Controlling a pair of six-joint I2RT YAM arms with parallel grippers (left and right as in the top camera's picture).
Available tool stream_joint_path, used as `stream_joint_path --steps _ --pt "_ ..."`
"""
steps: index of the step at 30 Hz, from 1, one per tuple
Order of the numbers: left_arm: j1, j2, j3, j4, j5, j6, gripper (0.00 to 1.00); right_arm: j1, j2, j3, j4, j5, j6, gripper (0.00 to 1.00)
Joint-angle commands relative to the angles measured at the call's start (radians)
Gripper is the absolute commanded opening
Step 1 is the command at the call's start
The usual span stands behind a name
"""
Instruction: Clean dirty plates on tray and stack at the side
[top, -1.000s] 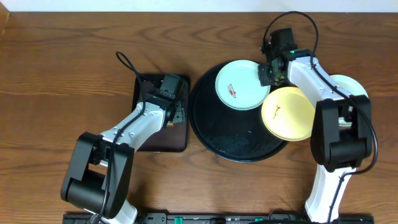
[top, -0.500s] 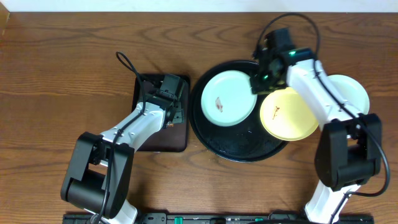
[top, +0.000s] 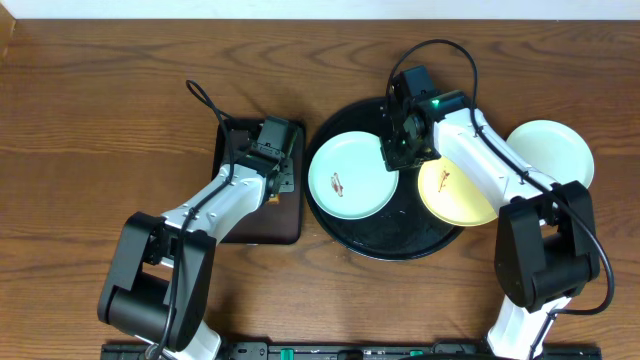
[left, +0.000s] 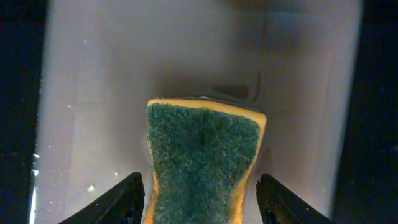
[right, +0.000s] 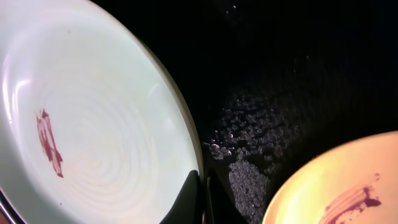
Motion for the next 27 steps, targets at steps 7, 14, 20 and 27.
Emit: stream_joint_path --steps 7,14,20,27 --pt "0.061 0.021 -0.02 -0.006 0.077 0.065 0.46 0.006 0.003 -0.003 -0.006 0.043 0.013 0.01" --pt "0.117 0.021 -0.02 -0.018 0.218 0.106 0.46 0.006 0.003 -0.003 -0.018 0.081 0.014 0.01" --pt "0.116 0.021 -0.02 -0.043 0.244 0.106 0.36 0.006 0.003 -0.003 -0.016 0.081 0.014 0.01" --pt "0.115 -0.101 -0.01 -0.073 0.242 0.101 0.07 0.006 0.003 -0.004 -0.025 0.08 0.005 0.01"
